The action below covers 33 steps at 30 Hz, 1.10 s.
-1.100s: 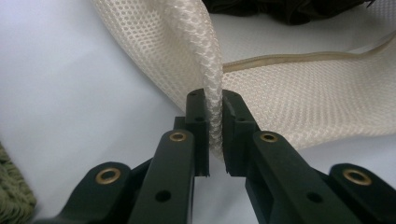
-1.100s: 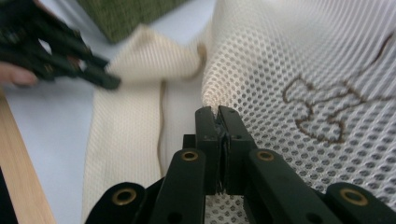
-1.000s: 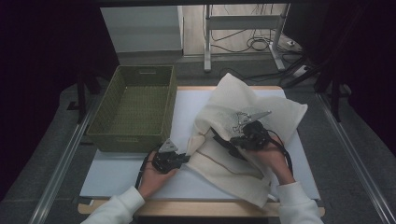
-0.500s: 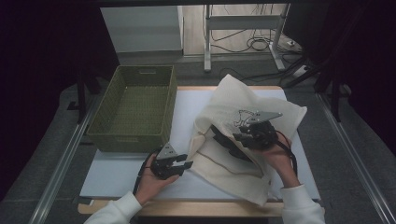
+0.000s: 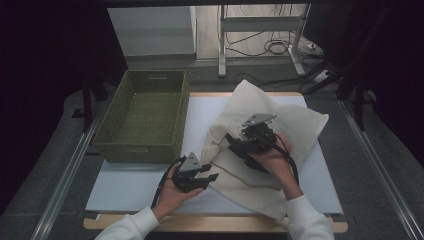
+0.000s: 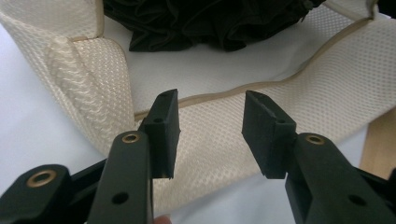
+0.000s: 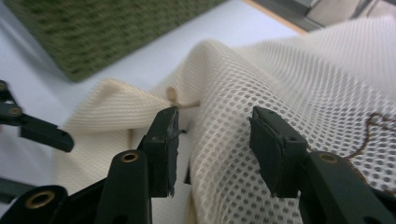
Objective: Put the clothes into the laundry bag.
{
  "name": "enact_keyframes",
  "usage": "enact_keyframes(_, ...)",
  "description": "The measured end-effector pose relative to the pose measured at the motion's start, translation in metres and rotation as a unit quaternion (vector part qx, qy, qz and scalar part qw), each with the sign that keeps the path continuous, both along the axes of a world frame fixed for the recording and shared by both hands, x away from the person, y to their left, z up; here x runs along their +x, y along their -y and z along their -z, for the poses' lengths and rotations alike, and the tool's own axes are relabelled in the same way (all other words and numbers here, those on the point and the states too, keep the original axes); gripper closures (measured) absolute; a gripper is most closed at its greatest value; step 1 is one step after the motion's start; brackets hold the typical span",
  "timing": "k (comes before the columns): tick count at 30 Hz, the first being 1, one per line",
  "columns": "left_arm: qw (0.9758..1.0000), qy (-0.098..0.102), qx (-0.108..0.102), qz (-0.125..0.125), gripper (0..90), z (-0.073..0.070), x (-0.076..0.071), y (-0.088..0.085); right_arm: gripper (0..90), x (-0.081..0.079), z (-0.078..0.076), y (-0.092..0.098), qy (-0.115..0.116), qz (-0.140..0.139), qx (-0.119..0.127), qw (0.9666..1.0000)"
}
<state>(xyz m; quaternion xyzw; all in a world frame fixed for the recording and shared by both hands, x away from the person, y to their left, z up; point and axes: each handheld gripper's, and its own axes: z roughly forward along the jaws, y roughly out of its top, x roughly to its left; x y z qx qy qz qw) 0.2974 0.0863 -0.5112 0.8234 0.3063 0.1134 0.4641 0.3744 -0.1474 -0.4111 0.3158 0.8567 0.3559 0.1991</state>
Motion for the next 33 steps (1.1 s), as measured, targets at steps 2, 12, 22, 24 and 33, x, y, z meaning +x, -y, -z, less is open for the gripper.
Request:
enact_keyframes(2,1.0000,-0.002,0.003,0.002,56.1,0.001,0.003,0.001,52.3,0.005,0.007,-0.001,-0.007,0.009,-0.011,0.9999)
enact_keyframes(12,0.9999,-0.009,-0.003,0.004,55.4,0.003,0.003,-0.003,43.9,0.006,0.021,-0.006,-0.002,0.027,-0.067,0.9974)
enact_keyframes(22,0.9999,-0.015,-0.007,0.005,55.3,0.005,0.003,-0.004,39.7,0.010,0.033,-0.024,0.043,0.058,-0.099,0.9925)
enact_keyframes(24,0.9999,-0.014,-0.006,0.005,55.4,0.004,0.003,-0.005,38.9,0.013,0.036,-0.029,0.056,0.068,-0.113,0.9898)
enact_keyframes(33,0.9998,-0.017,-0.007,0.004,55.4,0.005,0.003,-0.008,55.9,0.025,0.046,-0.025,0.040,0.088,-0.125,0.9875)
